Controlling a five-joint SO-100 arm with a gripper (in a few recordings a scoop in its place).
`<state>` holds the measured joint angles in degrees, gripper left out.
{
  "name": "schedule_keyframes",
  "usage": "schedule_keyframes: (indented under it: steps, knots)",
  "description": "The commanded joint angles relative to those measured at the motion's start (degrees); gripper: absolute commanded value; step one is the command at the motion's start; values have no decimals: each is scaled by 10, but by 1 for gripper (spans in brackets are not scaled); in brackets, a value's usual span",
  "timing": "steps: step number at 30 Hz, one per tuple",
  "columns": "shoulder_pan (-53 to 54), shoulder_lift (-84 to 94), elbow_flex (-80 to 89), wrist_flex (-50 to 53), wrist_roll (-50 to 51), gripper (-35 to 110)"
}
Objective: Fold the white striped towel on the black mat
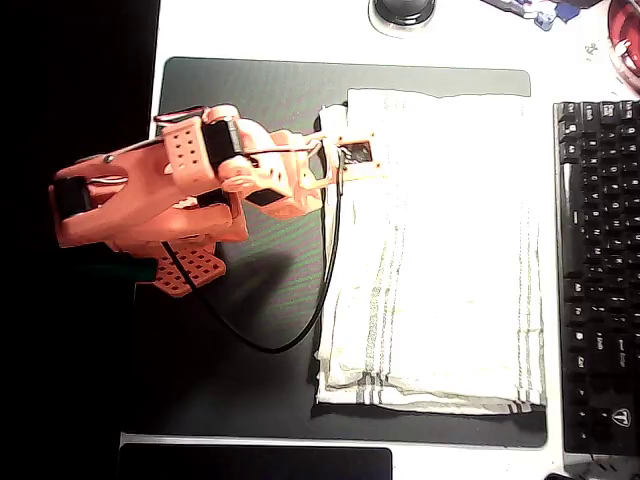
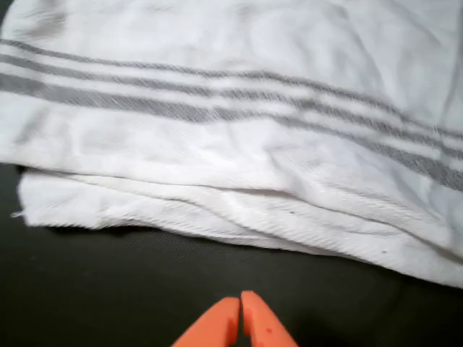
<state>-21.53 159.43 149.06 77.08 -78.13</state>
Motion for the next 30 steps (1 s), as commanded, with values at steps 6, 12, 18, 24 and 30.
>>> schedule_keyframes:
  steps: [6,12,18,24,30]
  knots:
    - [-93,-203,-163,-68,91,0]
    - [-134,-344,-283,-79,126,0]
    - [-139,-532,-470,-47,179,5]
    - [-142,-695,-639,-33,182,4]
    - [-148,-790,-713,-31,172,7]
